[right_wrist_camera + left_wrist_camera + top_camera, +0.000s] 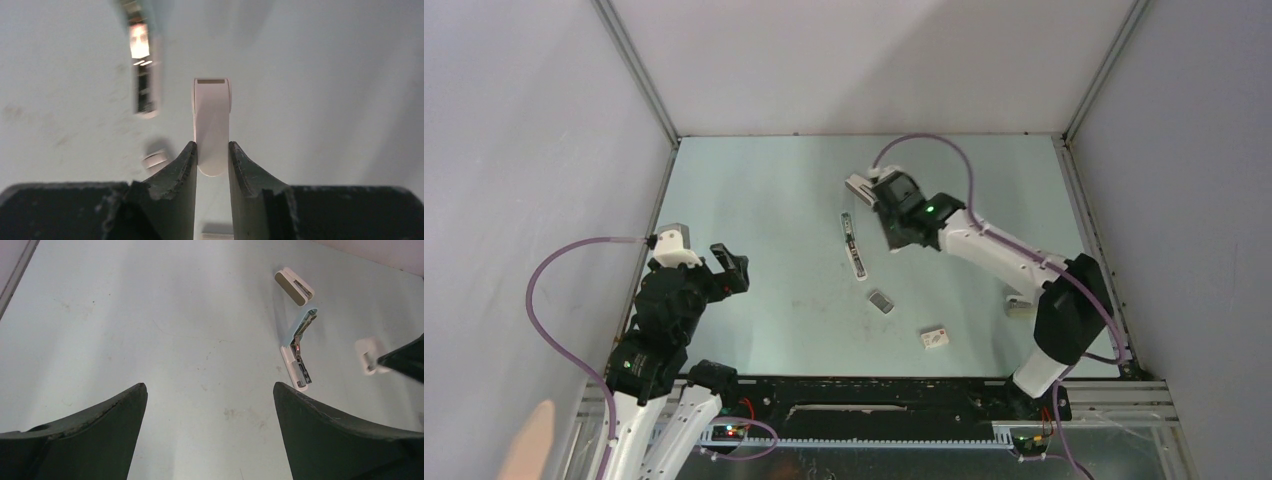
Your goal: Load the staples into the stapler
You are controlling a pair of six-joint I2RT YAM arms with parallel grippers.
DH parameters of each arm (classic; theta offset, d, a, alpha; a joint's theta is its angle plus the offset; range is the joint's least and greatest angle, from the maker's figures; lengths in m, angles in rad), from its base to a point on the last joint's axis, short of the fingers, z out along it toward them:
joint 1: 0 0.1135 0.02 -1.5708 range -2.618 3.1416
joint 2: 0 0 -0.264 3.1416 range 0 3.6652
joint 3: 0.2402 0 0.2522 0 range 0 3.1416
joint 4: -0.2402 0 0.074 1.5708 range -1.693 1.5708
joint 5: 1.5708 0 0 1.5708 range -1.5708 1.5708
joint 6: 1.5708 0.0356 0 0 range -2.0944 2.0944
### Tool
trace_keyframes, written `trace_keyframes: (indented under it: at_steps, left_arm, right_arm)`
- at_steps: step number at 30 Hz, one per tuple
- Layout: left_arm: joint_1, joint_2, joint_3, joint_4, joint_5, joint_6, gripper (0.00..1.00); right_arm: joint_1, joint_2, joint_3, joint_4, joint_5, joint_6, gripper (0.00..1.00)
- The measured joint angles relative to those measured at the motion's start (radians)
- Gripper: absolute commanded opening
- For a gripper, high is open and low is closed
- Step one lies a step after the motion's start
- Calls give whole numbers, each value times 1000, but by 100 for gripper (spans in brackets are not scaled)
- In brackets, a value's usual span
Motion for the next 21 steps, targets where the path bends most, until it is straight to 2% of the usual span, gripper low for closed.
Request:
trace_keyframes:
  at_steps: [5,12,18,21]
  left_arm:
    - [3,0,0,1,9,0,100]
    - [6,0,0,3,16,0,100]
    - [6,0,0,5,17,1,100]
    - [7,0,0,5,18,2,100]
  right_arm:
    - [-222,-12,-36,21,43,8,2]
    - [-455,129,-57,85,58,56,6]
    - [-507,216,-68,111,51,80,31]
    - [-507,221,-69,115,53,88,54]
